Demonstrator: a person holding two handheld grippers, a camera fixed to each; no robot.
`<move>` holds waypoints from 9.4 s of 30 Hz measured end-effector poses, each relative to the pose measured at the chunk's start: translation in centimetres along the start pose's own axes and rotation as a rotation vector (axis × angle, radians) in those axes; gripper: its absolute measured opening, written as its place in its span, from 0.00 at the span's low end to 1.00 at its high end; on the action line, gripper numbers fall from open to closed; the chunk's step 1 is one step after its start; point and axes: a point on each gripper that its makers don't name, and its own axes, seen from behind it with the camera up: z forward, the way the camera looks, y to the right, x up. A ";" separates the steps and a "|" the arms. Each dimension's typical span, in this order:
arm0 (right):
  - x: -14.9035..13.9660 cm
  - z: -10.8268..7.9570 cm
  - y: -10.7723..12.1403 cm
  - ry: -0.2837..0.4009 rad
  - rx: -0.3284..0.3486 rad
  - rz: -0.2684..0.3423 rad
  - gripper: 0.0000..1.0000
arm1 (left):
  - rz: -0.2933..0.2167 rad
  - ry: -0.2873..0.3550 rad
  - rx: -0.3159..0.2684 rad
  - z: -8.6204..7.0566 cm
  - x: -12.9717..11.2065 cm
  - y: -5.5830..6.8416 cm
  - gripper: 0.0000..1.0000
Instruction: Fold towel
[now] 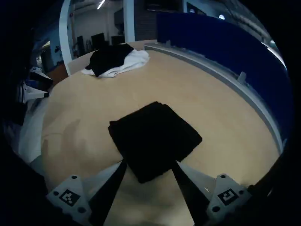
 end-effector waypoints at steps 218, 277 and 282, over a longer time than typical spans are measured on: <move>-18.8 -24.7 22.3 0.050 -0.682 0.638 0.94 | 0.143 0.072 -0.065 -0.6 5.6 3.1 0.90; -11.0 -14.8 29.7 0.054 -0.574 0.512 0.96 | 0.110 0.069 -0.010 -0.5 5.7 1.9 0.90; -10.1 -15.9 29.5 0.081 -0.584 0.503 0.96 | 0.115 0.072 -0.012 -0.5 5.9 1.9 0.90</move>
